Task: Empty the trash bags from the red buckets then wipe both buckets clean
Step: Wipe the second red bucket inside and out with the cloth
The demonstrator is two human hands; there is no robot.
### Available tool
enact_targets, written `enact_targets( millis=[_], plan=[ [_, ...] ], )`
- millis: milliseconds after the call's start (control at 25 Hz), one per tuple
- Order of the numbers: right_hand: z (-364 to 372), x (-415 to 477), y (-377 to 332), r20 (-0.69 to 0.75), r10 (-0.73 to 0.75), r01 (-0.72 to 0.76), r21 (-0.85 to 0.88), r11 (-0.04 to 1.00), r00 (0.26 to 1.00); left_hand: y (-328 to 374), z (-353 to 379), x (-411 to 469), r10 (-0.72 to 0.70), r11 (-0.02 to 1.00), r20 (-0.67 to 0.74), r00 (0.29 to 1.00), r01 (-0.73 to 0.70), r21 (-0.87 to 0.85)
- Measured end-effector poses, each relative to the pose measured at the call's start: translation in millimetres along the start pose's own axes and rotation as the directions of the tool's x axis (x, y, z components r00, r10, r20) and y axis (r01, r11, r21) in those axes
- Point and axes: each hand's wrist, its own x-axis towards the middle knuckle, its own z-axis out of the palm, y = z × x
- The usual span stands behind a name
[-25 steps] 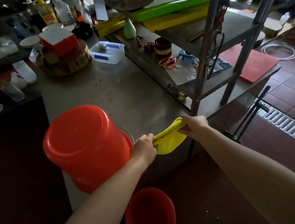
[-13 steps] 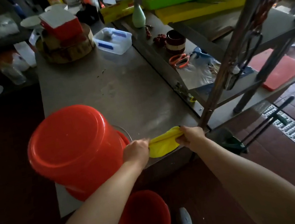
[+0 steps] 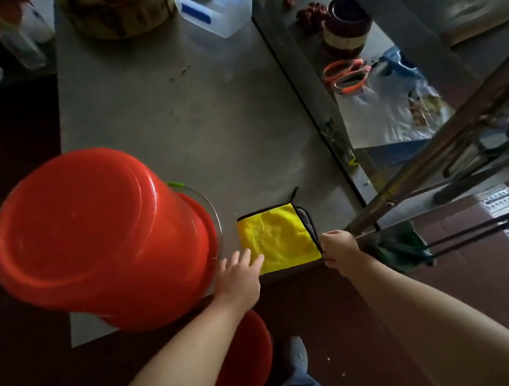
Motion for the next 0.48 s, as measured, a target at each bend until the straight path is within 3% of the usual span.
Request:
enact_targets(
  millis=[40,80,120,160,200,320,480],
  plan=[
    [-1,-2,-9,0.004,-0.023,0.023,-0.045,0.999,1.0,-2,-11,0,-0.003,1.0,-0.005,1.0,0.003,0.004],
    [1,0,-19,0.055,-0.001,-0.002,0.043,0.999,0.998,-4,-25,1,-0.004,1.0,-0.013,1.0,0.004,0.012],
    [5,-3,-33,0.124,0.016,-0.012,-0.027,1.0,0.992,-6,-41,3,-0.004,1.0,-0.031,1.0,0.005,0.031],
    [10,-16,-50,0.102,-0.051,0.063,-0.118,0.991,0.994,-10,-62,3,-0.001,0.998,-0.067,0.998,0.006,0.062],
    [13,-29,-71,0.115,-0.033,0.039,-0.048,0.998,0.993,-14,-85,1,0.006,0.996,-0.112,0.994,0.004,0.092],
    [26,-85,-132,0.082,-0.191,0.186,0.072,0.98,0.978,-28,-160,-10,0.027,0.989,-0.259,0.965,0.012,0.148],
    [50,-154,-204,0.199,-0.414,0.406,0.081,0.91,0.888,-76,-234,-45,-0.027,0.974,-0.455,0.89,0.126,0.187]
  ],
)
